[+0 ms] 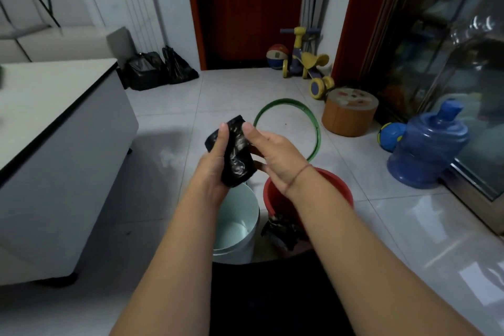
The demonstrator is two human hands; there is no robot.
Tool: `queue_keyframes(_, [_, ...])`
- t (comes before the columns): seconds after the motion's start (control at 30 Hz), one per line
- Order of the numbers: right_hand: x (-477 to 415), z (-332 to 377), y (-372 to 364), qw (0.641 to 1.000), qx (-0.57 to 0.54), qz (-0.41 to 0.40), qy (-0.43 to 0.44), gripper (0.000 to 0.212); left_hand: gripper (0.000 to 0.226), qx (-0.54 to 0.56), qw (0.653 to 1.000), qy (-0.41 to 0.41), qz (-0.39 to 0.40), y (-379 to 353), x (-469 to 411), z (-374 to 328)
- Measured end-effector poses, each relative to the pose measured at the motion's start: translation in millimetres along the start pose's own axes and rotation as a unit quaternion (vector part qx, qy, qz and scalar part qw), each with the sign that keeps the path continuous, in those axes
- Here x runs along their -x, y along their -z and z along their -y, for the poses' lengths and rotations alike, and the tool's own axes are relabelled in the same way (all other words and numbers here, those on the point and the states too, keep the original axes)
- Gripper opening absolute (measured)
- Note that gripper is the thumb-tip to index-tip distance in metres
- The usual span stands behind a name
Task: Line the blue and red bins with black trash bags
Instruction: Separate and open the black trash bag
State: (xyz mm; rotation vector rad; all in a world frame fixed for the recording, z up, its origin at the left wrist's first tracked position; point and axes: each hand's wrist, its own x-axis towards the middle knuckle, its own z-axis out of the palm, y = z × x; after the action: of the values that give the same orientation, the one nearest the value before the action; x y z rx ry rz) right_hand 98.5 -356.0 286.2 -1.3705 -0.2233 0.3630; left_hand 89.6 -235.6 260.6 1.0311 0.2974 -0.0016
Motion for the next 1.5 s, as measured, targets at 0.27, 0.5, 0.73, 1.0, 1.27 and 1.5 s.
queue_keyframes(0.27, [-16.7, -5.1, -15.3, 0.97, 0.027, -0.207, 0.125, 0.016, 0.073, 0.263, 0.942, 0.126, 0.168, -0.3, 7.1, 0.0])
queue_keyframes(0.5, [-24.0, -4.1, 2.1, 0.971, -0.005, -0.192, 0.142, 0.009, 0.074, 0.373, 0.889, 0.117, 0.239, -1.8, 1.7, 4.8])
queue_keyframes(0.73, [-30.7, 0.4, 29.8, 0.964, -0.01, -0.222, 0.149, 0.011, 0.065, 0.407, 0.886, 0.064, 0.212, 19.2, -1.9, 0.1])
queue_keyframes(1.0, [-26.7, 5.3, 54.0, 0.906, -0.316, -0.274, 0.063, 0.016, 0.074, 0.387, 0.903, 0.041, 0.181, 20.3, -0.2, 0.6])
queue_keyframes(1.27, [-11.2, -12.6, -4.1, 0.99, -0.137, -0.03, -0.02, 0.048, 0.025, 0.169, 0.98, 0.002, 0.105, 7.2, -9.5, 5.0])
queue_keyframes(1.5, [-21.2, -21.5, -5.0, 0.985, -0.062, -0.134, 0.088, 0.028, 0.057, 0.195, 0.974, 0.035, 0.112, 5.4, -2.8, 2.6])
